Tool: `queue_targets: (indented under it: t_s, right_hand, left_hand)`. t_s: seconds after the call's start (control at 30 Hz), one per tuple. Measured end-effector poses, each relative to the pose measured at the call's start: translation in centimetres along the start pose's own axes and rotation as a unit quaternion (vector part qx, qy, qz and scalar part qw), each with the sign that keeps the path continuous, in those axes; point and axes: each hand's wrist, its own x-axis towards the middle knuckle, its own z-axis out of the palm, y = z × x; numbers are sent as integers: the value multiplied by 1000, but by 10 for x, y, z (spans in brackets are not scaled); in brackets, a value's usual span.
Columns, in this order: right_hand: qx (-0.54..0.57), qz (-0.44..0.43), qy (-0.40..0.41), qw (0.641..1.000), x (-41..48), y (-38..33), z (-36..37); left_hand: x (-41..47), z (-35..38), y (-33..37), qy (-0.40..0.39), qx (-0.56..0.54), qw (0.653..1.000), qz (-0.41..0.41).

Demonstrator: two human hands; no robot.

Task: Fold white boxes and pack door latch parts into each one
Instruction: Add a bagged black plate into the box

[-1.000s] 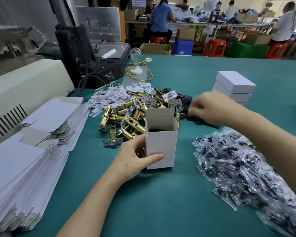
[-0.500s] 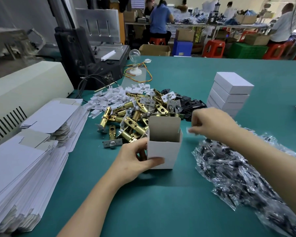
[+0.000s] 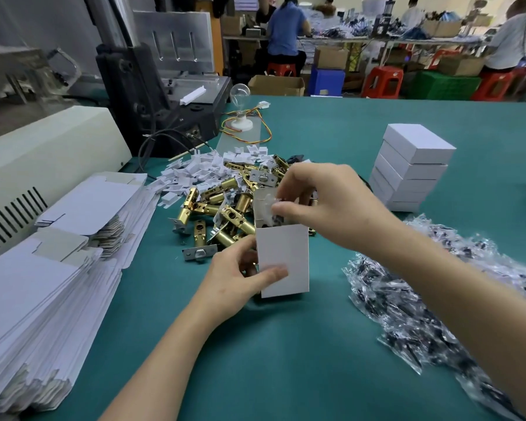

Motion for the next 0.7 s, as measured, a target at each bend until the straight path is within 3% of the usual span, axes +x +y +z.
queue_targets:
  t_s: [0.2, 0.43, 0.57, 0.7]
  right_hand:
    - [-61, 12, 36, 997, 6, -6, 9]
    - [-129, 4, -71, 989, 5, -11, 13]
    - [-182, -14, -81, 980, 2, -10, 13]
    - [-146, -31, -54, 987, -2, -11, 11]
  left_hand:
    - [1, -1, -2, -2, 6, 1000, 1]
    - [0, 0, 2, -3, 6, 1000, 0]
    - [1, 0, 3, -7, 5, 1000, 2]
    - [0, 0, 3, -5, 5, 1000, 7]
